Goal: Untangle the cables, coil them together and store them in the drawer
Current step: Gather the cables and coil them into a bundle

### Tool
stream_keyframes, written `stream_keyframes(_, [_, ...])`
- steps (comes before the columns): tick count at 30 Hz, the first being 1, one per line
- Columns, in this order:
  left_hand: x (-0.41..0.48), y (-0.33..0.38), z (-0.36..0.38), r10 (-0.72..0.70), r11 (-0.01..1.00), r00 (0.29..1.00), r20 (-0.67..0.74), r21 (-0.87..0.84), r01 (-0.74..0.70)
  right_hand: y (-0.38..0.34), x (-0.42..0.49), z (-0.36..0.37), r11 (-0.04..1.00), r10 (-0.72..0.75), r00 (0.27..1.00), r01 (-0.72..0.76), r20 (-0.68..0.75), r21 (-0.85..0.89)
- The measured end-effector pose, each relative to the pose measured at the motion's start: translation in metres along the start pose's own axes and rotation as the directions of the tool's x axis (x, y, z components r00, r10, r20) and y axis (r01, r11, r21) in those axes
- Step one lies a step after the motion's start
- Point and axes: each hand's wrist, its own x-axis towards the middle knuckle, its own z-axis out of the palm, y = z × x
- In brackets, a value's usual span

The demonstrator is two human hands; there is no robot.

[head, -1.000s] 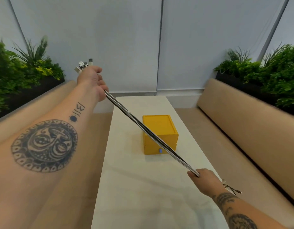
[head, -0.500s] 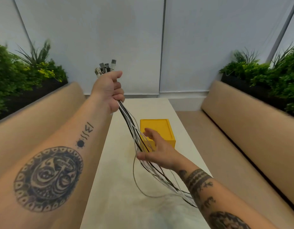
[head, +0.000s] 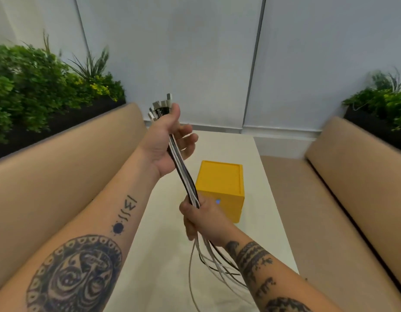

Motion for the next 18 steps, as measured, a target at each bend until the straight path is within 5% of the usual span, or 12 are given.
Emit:
stream_keyframes(6, [0.003, -0.01, -0.005, -0.079, 0.993, 0.994, 0.079, -0.083, 0.086, 0.033, -0.016, -0.003, 0.973, -0.169, 0.977, 0.145, -0.128, -0.178])
stream_keyframes(13, [0.011, 0.002, 0.0, -0.209, 0.961, 0.946, 0.248, -0.127, 0.245, 0.054, -0.031, -0.018, 0.837, -0.044, 0.988, -0.043, -0.145, -0.545])
stream_keyframes(15, [0.01, -0.001, 0.0, -0.303, 0.932, 0.872, 0.384, -0.074, 0.356, 0.047, -0.025, -0.023, 0.769, 0.001, 0.992, -0.081, -0.127, -0.633])
stream_keyframes(18, [-0.004, -0.005, 0.002, -0.477, 0.843, 0.613, 0.629, 0.131, 0.522, 0.028, -0.017, -0.038, 0.711, 0.102, 0.988, -0.153, -0.114, -0.687])
